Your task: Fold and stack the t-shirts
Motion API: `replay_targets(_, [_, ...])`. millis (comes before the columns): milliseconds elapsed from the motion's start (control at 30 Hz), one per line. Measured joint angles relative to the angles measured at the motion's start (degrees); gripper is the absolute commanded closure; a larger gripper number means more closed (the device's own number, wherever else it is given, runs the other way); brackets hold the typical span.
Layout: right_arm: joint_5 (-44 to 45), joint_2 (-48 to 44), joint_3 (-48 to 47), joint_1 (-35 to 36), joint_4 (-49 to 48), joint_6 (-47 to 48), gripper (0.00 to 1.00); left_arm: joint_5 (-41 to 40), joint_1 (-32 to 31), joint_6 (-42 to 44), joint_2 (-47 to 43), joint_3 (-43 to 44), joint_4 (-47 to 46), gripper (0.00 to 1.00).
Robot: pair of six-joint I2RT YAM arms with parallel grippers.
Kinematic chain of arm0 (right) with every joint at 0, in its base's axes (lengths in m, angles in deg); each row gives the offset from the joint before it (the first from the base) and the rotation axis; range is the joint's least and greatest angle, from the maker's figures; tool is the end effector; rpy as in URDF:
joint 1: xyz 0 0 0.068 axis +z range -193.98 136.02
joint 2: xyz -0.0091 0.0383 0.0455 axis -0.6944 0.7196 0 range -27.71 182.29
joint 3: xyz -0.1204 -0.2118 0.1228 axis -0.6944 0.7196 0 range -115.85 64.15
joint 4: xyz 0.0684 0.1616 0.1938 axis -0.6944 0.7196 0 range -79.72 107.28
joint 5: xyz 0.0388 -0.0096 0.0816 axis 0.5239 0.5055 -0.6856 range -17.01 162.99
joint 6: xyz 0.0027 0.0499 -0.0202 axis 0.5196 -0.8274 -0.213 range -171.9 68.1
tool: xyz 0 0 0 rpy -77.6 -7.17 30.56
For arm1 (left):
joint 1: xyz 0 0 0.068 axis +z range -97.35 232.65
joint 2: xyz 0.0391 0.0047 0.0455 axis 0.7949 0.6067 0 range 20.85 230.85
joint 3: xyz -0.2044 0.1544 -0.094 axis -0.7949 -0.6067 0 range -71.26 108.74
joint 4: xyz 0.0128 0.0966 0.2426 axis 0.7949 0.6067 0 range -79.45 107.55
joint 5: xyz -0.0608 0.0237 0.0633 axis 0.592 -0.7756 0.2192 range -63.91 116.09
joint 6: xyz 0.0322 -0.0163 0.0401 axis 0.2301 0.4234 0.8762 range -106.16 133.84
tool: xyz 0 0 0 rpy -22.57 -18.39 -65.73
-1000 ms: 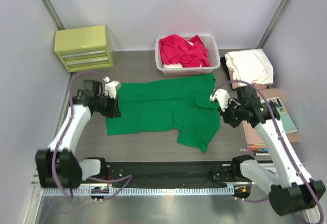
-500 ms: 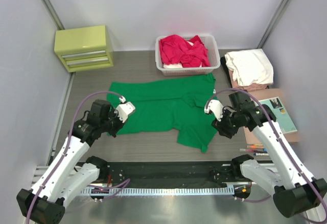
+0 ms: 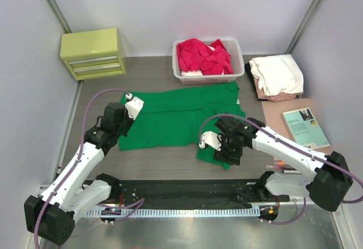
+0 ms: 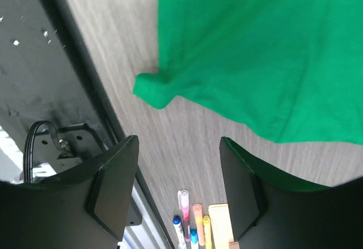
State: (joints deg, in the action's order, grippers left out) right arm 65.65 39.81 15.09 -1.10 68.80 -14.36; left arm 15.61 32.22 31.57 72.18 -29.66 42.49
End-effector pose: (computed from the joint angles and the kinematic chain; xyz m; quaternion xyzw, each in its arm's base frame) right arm 0.1399 0.1361 0.2304 -0.6457 0.7525 0.0687 0.1101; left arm 0.1785 -0.0596 0.2649 0.2616 0.8709 0.0737 0.4095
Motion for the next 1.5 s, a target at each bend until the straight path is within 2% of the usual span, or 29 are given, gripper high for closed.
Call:
replay_targets(167, [1.6,1.3,0.9,3.2,0.7,0.1,0.35,-2.2,0.4,-1.1,0.9,0.0,-3.3,1.0])
replay_targets(367, [2.7,9.9,0.9,11.1,0.8,-0.6,0.37,-3.3,2.3,-1.3,4.5,1.0,-6.0,1.0])
replay_targets(467, [2.3,11.3,0.9,14.4,0.4,-1.3,0.37,-3.4,3.4,-1.4,5.1,1.0,-6.8,1.0])
replay_targets(800, [2.2,15.7,2.5,15.1,-3.6,-1.7,0.39,-3.2,5.2,-2.1,5.1,1.1,-8.2,1.0])
replay_targets(900, [2.4,17.1,3.0,15.1,-5.2,-1.6,0.57,-3.0,5.2,-2.3,5.0,1.1,-8.1,1.0])
replay_targets(967, [2.8,17.6,3.3,15.1,-6.3,-1.5,0.78,-3.0,5.2,-2.3,4.8,1.2,-8.1,1.0])
replay_targets(1000, [2.9,17.8,3.5,15.1,-6.7,-1.5,0.98,-3.0,5.2,-2.3,4.6,1.2,-8.0,1.0])
replay_targets(1233, [3.6,17.2,3.7,15.1,-7.7,-2.0,0.99,-2.9,5.5,-2.3,4.2,1.9,-8.0,1.0])
replay_targets(1500, [7.9,9.4,2.1,15.1,-5.5,-2.2,0.99,-1.6,5.5,-2.7,4.5,1.7,-8.2,1.0])
